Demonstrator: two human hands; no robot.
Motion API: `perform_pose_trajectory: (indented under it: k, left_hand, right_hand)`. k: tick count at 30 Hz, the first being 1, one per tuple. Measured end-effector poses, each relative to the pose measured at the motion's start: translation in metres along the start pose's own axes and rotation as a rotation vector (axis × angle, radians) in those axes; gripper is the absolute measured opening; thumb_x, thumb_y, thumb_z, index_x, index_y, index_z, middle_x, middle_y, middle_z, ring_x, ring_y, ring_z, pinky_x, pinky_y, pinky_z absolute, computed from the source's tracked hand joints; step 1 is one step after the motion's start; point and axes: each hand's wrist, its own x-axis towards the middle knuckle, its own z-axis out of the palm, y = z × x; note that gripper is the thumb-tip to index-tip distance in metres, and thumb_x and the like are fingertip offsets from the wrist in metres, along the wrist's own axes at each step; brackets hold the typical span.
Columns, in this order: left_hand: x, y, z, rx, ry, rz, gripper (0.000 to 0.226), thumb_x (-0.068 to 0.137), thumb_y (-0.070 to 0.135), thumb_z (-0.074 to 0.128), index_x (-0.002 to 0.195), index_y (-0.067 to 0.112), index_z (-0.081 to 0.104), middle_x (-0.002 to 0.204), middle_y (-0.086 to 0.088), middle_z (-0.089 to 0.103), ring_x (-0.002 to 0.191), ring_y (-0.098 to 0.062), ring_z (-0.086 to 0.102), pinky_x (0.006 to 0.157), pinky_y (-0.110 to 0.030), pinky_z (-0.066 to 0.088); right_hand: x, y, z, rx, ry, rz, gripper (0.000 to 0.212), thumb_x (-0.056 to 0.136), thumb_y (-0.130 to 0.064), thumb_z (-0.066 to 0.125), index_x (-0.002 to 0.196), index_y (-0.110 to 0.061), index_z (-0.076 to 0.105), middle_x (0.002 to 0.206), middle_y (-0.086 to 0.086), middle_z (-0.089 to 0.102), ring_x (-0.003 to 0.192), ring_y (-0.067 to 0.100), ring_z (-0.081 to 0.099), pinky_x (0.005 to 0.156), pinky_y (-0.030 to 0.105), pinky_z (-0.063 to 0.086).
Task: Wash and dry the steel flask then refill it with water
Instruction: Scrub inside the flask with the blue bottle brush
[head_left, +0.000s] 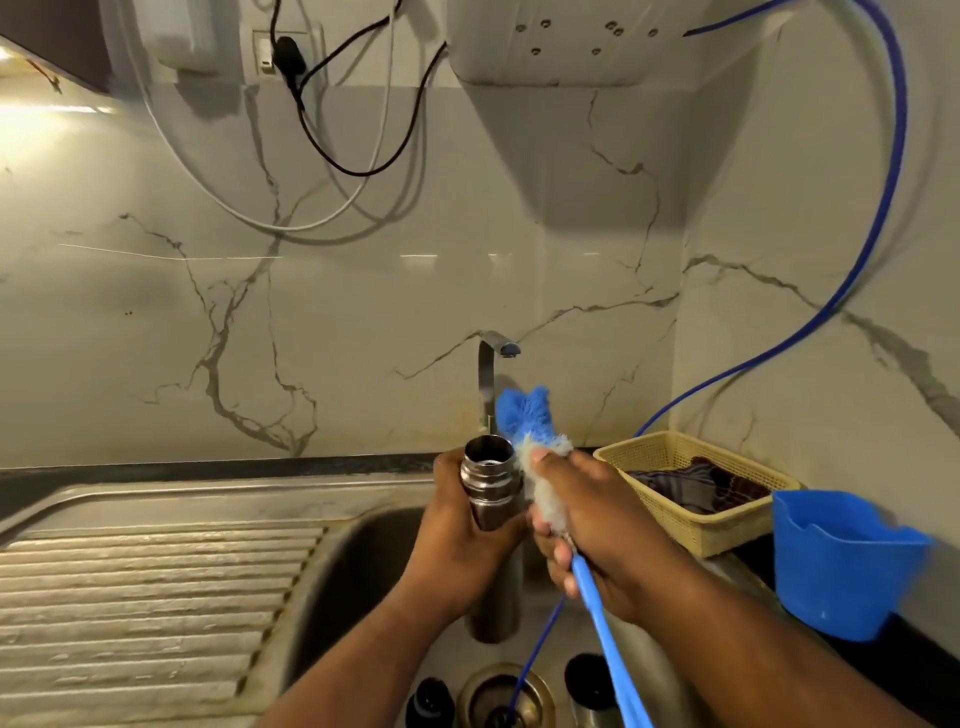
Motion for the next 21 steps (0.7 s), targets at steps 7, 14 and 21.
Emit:
perform_pose_trajectory:
  k: [7,14,21]
  left_hand:
    - [0.009,-0.005,-0.012,0.102,0.141,-0.03,0.058,0.077,0.015,0.085,0.124,0.028,0.055,0.107,0.009,0.069,0.097,-0.005,0.067,0.079,-0.017,0.051]
    - [0.011,-0.01,-0.025,0.143,0.29,-0.088,0.057,0.064,0.029,0.092,0.109,0.028,0.057,0.097,0.007,0.07,0.082,-0.005,0.067,0.065,-0.017,0.047]
    - [-0.003,0.001,0.009,0.015,-0.228,0.094,0.073,0.089,0.005,0.073,0.144,0.025,0.029,0.123,0.005,0.062,0.114,-0.007,0.063,0.098,-0.021,0.05]
  right_hand:
    - [-0.018,0.011,0.01,0.023,-0.111,0.101,0.021,0.106,-0.039,0.049,0.112,-0.02,0.054,0.055,0.005,0.051,0.037,0.013,0.04,0.035,0.019,0.036]
    - [-0.016,0.014,0.022,-0.088,-0.114,0.045,0.019,0.105,-0.039,0.05,0.113,-0.023,0.056,0.058,0.007,0.054,0.037,0.016,0.044,0.036,0.021,0.039]
    - [0.008,0.007,-0.005,0.122,0.058,0.106,0.028,0.107,-0.036,0.046,0.116,-0.01,0.053,0.058,0.005,0.046,0.036,0.01,0.038,0.034,0.019,0.033]
